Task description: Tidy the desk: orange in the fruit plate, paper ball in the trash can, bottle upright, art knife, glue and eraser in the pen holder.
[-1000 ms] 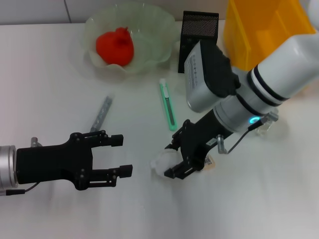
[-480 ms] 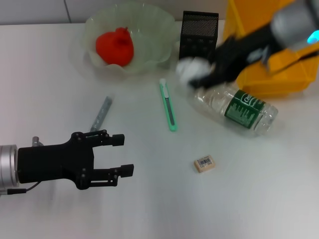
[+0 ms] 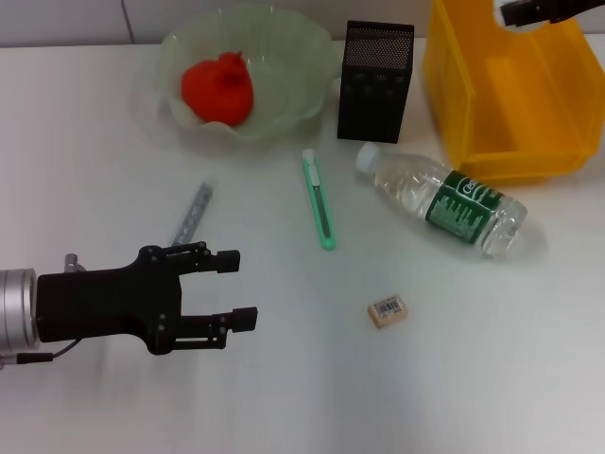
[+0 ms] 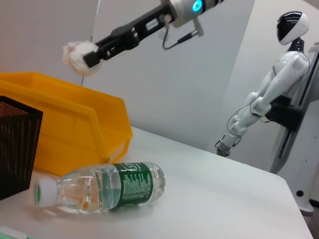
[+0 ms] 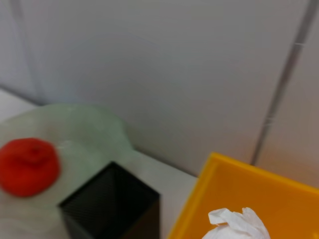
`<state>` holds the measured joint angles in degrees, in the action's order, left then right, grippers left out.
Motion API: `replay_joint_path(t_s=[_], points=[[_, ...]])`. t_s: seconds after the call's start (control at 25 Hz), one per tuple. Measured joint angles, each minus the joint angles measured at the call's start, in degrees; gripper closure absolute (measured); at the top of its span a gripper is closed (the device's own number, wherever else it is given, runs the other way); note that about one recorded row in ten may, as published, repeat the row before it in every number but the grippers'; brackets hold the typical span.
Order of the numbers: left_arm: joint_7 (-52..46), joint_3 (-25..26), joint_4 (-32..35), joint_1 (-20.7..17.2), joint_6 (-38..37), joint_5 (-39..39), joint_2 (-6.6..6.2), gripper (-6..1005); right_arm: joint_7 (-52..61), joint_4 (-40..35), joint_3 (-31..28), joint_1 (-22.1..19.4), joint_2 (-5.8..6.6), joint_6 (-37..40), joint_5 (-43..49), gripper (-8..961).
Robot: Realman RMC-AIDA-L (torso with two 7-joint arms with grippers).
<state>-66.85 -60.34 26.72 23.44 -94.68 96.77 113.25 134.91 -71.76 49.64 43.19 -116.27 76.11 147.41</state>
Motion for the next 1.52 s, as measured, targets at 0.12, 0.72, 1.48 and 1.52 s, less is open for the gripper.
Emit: replay_joint_path(t_s=[0.12,0.72,1.48,1.52], points=[[-0.07,0.04,0.05,0.06,-0.13,0.00,-0.06,213,0.45,4.13,0.25,-0.02,-0.03,-4.67,1.38,310],[-0.29,0.05,0.00,0.34,-0.25,0.00,-0.23,212,0.21,3.60,-0.86,-1.34,-1.50,-8.88,-1.87,159],[-0.52,-0.29,0.00,1.14,-0.26,0.00,-0.39,212,0.07,-2.92,3.41,-0.73,2.56,29.09,-9.18,163],[-0.60,-0.29,0.00,1.15,-0.29,0.00,-0.40,212,0.08,-3.48,4.56,-0.63,1.78,29.09,-6.44,164]])
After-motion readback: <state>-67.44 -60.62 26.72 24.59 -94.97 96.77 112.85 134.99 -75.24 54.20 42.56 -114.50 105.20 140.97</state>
